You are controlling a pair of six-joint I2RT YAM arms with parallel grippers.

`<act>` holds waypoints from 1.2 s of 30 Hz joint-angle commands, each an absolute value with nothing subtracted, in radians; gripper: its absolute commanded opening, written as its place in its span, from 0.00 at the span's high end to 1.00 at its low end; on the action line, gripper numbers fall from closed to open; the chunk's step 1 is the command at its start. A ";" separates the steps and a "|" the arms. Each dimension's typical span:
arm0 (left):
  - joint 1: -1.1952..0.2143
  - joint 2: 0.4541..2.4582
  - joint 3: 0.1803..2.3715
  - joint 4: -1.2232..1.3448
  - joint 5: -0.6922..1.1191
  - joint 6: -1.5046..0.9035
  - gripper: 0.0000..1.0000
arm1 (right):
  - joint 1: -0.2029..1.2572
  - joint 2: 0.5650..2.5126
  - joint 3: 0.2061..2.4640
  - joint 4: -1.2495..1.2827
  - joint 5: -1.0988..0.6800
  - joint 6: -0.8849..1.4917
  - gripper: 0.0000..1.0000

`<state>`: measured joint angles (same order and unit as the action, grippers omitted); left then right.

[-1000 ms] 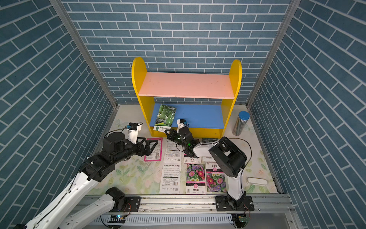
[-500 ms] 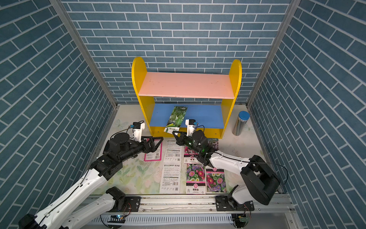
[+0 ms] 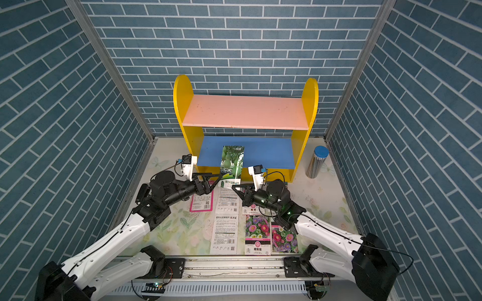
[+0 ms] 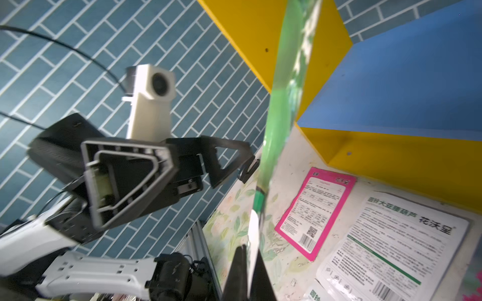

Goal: Take the seed bag off the shelf
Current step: Pick up the seed packet from the shelf.

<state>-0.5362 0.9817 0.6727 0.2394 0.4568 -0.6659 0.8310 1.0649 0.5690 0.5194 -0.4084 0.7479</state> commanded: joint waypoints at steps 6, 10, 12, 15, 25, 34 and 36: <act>-0.529 1.026 0.635 0.445 0.600 -0.711 0.09 | 0.830 0.971 0.527 0.501 -0.615 0.675 1.00; -0.529 1.025 0.639 0.479 0.653 -0.724 0.35 | 0.830 0.972 0.511 0.490 -0.605 0.660 1.00; -0.530 1.016 0.644 0.465 0.658 -0.720 0.48 | 0.830 0.971 0.509 0.481 -0.590 0.649 1.00; -0.529 1.004 0.647 0.436 0.666 -0.713 0.69 | 0.830 0.965 0.507 0.469 -0.563 0.640 1.00; -0.530 0.956 0.650 0.335 0.679 -0.661 1.00 | 0.829 0.949 0.535 0.391 -0.508 0.596 0.78; -0.530 0.906 0.647 0.250 0.708 -0.625 1.00 | 0.828 0.965 0.641 0.314 -0.492 0.542 0.65; -0.529 0.893 0.637 0.237 0.705 -0.623 1.00 | 0.828 0.980 0.661 0.314 -0.494 0.537 0.65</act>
<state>-0.5270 0.9165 0.6407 0.2764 0.6849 -0.6537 0.8288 0.9695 0.6155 0.3187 -0.5076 0.5907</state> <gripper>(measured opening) 0.077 0.351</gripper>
